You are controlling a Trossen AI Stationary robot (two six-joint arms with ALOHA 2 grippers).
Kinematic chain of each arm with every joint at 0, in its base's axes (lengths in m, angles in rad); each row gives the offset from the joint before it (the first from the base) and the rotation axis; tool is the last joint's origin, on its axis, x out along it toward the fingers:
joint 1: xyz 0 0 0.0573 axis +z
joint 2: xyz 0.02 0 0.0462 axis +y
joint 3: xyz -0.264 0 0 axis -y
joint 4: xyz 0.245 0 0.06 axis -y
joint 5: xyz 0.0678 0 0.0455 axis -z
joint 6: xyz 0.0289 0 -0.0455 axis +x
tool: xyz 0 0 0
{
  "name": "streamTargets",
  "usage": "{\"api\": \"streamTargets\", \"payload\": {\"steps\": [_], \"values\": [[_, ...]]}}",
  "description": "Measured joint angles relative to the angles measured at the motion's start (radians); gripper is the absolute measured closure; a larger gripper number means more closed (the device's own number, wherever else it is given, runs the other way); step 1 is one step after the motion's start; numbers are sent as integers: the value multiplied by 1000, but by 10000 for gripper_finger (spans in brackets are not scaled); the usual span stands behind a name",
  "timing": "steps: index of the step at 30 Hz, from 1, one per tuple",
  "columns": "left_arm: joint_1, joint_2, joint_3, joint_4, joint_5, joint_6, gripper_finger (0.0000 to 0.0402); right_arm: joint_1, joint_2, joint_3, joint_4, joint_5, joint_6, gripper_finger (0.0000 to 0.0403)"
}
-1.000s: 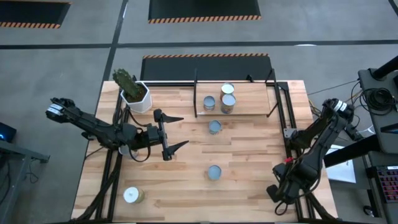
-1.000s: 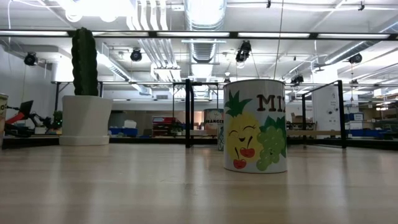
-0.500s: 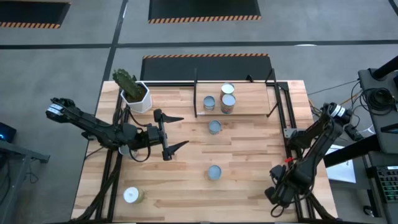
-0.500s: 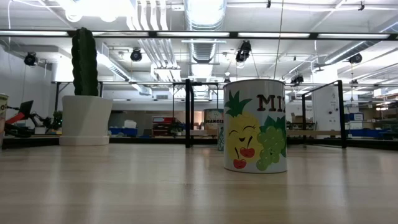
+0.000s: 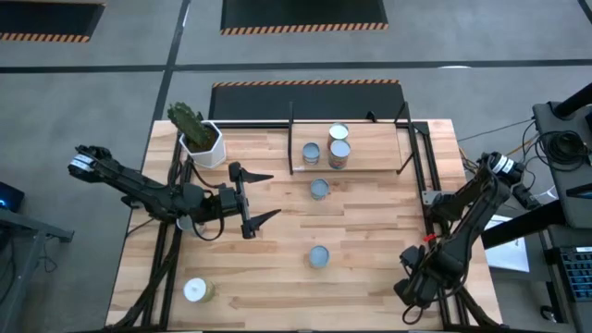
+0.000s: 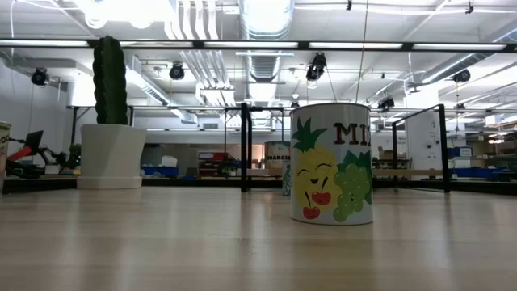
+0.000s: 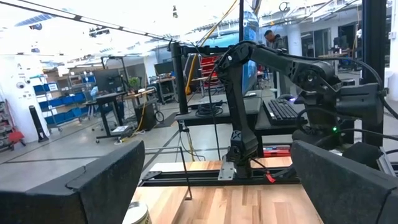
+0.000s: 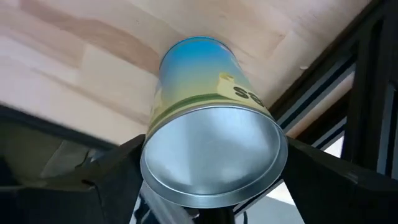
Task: Pick and place cans onto a shelf
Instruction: Put the canned cherries on the shelf
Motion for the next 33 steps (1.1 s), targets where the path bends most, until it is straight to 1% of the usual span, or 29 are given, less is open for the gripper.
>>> {"api": "streamTargets", "payload": {"steps": [2,6,9,11,16,19,24,28,30,33], "values": [[0,0,0,0,0,-5,15,-12,-2,18,1,17,-26,73],[0,0,0,0,0,-9,15,-57,-2,69,-6,112,-115,79],[0,0,0,-1,0,-15,15,-117,-2,117,-63,162,-213,86],[0,0,0,-4,0,-20,15,-170,0,151,-90,198,-309,88],[0,0,0,-14,1,-42,15,-337,0,242,-144,224,-591,87],[0,0,0,-14,1,-54,15,-445,1,307,-209,234,-772,85],[0,0,0,-16,2,-66,15,-630,1,412,-390,252,-1041,84],[0,0,0,-16,2,-66,15,-774,1,478,-534,326,-1235,84],[0,0,0,-16,2,-67,15,-852,1,492,-557,343,-1321,83],[0,0,0,-16,2,-68,15,-967,1,496,-554,343,-1427,83]]}}
